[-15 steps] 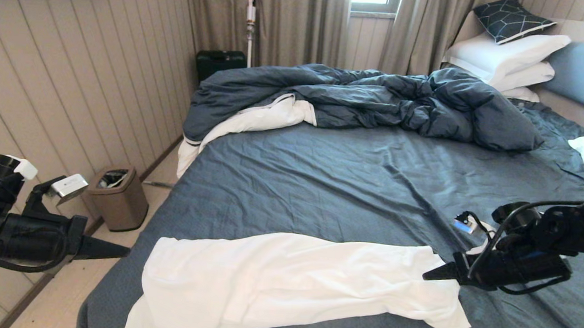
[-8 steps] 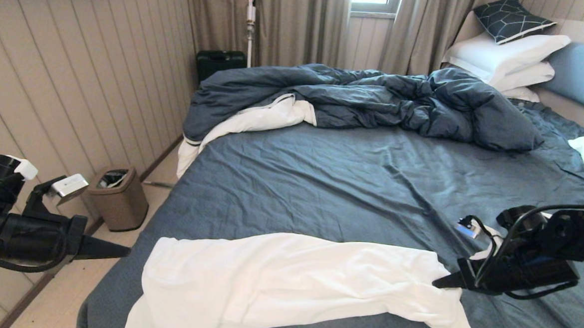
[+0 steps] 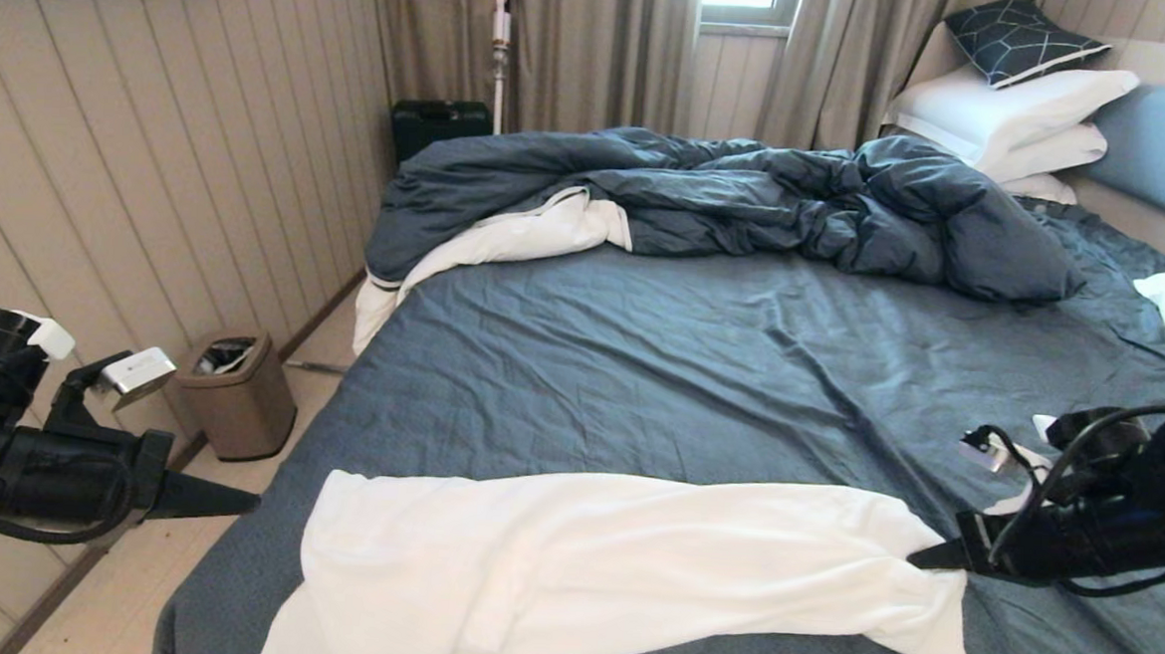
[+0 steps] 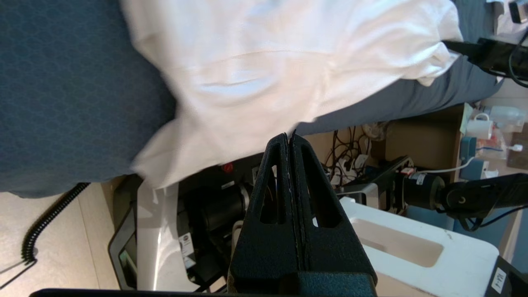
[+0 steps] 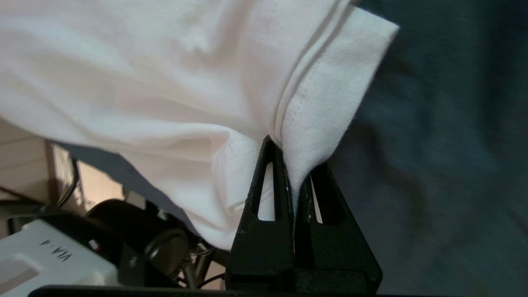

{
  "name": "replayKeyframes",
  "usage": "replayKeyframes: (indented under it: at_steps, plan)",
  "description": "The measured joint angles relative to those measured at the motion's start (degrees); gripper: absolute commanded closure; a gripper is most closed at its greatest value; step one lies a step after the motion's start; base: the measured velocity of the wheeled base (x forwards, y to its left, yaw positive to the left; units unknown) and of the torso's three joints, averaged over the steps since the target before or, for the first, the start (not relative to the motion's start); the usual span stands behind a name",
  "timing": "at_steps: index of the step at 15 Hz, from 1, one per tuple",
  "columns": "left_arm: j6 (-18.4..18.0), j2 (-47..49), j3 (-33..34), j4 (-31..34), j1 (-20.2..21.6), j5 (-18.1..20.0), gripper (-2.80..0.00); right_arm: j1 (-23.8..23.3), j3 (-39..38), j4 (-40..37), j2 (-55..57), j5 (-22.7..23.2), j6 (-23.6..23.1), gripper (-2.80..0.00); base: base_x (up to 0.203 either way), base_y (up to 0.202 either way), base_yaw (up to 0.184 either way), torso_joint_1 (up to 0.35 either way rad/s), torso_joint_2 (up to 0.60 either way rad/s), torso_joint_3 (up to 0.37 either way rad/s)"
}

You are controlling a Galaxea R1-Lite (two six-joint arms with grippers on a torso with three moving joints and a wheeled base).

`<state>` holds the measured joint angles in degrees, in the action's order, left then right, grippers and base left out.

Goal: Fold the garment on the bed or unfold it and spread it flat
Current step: Fold the white T-shirt

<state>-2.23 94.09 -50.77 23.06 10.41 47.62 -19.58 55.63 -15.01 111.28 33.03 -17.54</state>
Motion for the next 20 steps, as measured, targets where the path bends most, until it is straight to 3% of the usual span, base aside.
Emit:
replayKeyframes:
  at_steps: [12, 17, 20]
  plan:
    - [0.0, -0.6, 0.4, 0.1, -0.2, 0.0, 0.0, -21.9, 12.1, -7.1, 3.4, -3.8, -4.4, 0.0, 0.0, 0.0, 0.0, 0.0, 0.0, 0.0]
    - [0.0, -0.6, 0.5, 0.1, -0.3, 0.4, 0.0, -26.3, 16.8, -7.7, 6.7, -4.5, -4.6, 0.0, 0.0, 0.0, 0.0, 0.0, 0.0, 0.0]
    - [0.0, -0.6, 0.5, 0.1, -0.2, 0.4, 0.0, -27.4, 20.3, -12.1, 7.3, -4.6, -4.9, 0.0, 0.0, 0.0, 0.0, 0.0, 0.0, 0.0]
